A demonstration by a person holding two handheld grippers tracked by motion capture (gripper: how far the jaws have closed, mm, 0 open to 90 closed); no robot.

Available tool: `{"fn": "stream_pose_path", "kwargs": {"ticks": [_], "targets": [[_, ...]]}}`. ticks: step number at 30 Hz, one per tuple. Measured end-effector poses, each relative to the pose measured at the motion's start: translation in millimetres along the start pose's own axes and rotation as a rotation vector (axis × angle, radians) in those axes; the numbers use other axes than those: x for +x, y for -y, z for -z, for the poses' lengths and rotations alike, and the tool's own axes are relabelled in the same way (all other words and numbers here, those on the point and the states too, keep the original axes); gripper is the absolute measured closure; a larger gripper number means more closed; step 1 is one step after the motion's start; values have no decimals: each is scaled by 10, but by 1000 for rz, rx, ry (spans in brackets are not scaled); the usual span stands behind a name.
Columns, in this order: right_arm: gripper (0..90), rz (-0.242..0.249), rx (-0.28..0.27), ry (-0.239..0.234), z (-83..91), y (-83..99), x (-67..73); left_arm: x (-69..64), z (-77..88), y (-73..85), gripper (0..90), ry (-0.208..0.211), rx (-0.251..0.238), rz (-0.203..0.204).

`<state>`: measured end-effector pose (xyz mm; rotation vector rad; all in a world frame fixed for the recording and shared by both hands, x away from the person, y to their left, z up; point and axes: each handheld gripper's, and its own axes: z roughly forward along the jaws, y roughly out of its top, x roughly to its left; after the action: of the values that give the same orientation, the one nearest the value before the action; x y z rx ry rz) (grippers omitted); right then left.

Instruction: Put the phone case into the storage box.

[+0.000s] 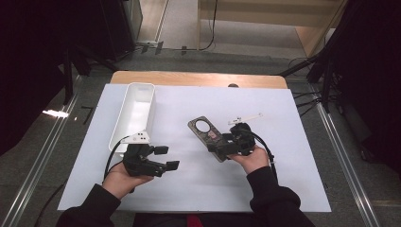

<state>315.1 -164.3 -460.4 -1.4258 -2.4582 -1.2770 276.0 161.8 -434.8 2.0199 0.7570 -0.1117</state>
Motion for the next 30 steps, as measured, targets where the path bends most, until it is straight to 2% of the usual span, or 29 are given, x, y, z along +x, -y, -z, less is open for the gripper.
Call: {"fn": "stream_pose_path", "kwargs": {"ticks": [3,6,8,11,13,18,25,30], "targets": [[107,-13,-3,6,0,15,-8,-7,-23,-26,218,-11,3,-12],[107,-22,-11,3,-3,27,-12,-5,-29,-53,218,-17,6,-5],[107,-23,-13,2,-4,33,-15,34,-50,-73,218,7,20,30],[107,-33,-14,-3,-6,41,-15,43,-68,-74,218,-18,32,31],[106,-33,-17,-5,-7,44,-19,49,-64,-79,218,-31,21,38],[107,-52,-29,-10,-12,62,-41,86,-74,-132,219,-1,7,66],[107,-63,-35,-15,-9,72,-57,83,-143,-216,220,-10,22,68],[107,-71,-50,-19,-8,79,-48,91,-189,-291,221,-14,26,84]]}}
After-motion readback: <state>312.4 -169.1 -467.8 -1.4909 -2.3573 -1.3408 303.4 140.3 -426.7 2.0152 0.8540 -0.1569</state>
